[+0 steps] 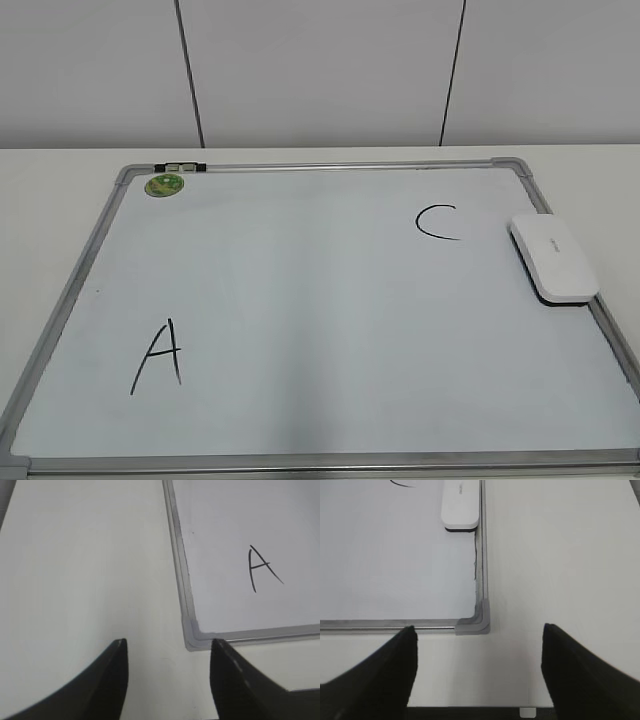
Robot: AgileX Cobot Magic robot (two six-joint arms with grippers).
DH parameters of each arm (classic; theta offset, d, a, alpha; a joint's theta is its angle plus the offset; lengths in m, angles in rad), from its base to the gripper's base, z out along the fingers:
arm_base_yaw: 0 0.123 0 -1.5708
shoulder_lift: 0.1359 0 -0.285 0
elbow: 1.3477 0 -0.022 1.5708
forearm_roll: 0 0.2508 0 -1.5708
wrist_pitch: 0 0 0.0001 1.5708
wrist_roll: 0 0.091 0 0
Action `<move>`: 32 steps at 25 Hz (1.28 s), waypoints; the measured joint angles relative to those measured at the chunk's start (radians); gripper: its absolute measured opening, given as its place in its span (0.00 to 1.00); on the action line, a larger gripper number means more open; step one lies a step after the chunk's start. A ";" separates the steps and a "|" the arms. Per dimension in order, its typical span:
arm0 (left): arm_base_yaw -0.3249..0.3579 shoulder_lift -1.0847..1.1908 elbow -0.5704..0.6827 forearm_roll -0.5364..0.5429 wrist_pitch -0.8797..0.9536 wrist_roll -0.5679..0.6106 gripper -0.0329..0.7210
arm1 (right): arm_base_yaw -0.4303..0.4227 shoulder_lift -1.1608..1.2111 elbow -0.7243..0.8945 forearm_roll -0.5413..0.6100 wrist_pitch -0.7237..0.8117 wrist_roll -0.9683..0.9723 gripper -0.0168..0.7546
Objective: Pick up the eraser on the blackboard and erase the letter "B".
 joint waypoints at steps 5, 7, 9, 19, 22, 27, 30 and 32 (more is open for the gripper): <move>0.007 -0.077 0.000 0.000 0.002 0.000 0.54 | -0.002 -0.069 0.000 0.000 0.000 0.000 0.79; 0.007 -0.103 0.000 0.000 0.004 0.000 0.54 | -0.002 -0.106 0.000 0.000 0.000 0.000 0.79; 0.007 -0.129 0.000 0.000 0.004 0.000 0.54 | -0.002 -0.138 0.000 0.000 0.000 0.000 0.79; 0.007 -0.151 0.000 -0.002 0.008 0.000 0.54 | -0.002 -0.149 0.000 0.000 0.000 0.000 0.79; 0.007 -0.151 0.000 -0.002 0.008 0.000 0.54 | -0.002 -0.149 0.000 0.000 0.000 0.000 0.79; 0.007 -0.151 0.000 -0.002 0.008 0.000 0.54 | -0.002 -0.149 0.000 0.000 0.000 0.000 0.79; 0.007 -0.151 0.000 -0.002 0.008 0.000 0.54 | -0.002 -0.149 0.000 -0.001 0.000 0.000 0.79; 0.007 -0.151 0.000 -0.002 0.008 0.000 0.54 | -0.002 -0.149 0.000 -0.001 0.000 0.000 0.79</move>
